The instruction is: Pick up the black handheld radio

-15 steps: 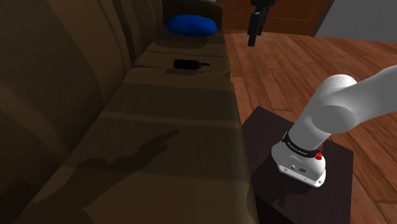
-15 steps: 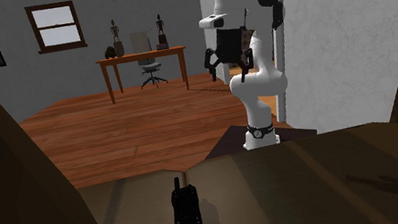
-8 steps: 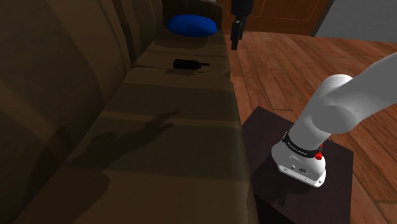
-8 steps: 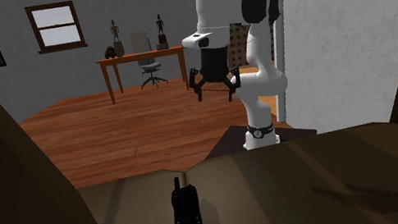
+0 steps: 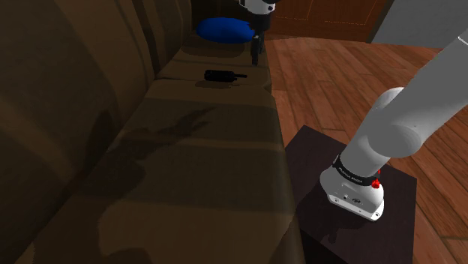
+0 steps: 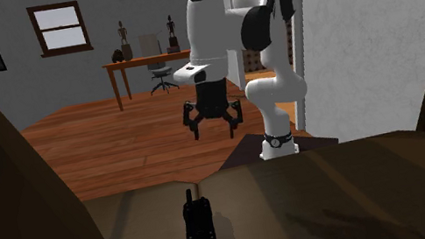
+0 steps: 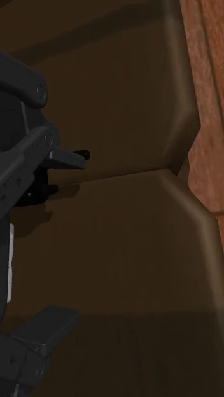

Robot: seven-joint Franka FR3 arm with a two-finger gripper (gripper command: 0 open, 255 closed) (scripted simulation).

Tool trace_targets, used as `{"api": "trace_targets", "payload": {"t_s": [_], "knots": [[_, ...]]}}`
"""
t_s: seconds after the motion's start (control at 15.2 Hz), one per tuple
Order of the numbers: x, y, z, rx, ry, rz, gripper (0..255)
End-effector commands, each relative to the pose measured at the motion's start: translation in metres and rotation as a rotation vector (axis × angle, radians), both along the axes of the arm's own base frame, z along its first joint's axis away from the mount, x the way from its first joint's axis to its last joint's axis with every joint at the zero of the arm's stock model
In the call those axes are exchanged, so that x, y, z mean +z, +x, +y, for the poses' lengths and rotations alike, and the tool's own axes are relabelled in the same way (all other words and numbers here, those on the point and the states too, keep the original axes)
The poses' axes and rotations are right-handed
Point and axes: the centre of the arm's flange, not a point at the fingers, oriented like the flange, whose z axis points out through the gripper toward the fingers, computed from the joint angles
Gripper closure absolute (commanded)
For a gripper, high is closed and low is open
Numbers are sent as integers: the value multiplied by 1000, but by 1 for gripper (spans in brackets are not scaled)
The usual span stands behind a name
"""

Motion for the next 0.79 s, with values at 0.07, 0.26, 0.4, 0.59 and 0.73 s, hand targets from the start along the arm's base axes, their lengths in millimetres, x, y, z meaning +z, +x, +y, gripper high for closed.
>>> {"api": "trace_targets", "payload": {"t_s": [0.07,0.26,0.4,0.59,0.73], "knots": [[-20,33,-4,50,7,1,0],[-40,67,-5,99,14,2,0],[-53,90,-5,132,19,3,0],[-73,123,-4,180,26,5,0],[-84,142,-2,207,30,6,0]]}}
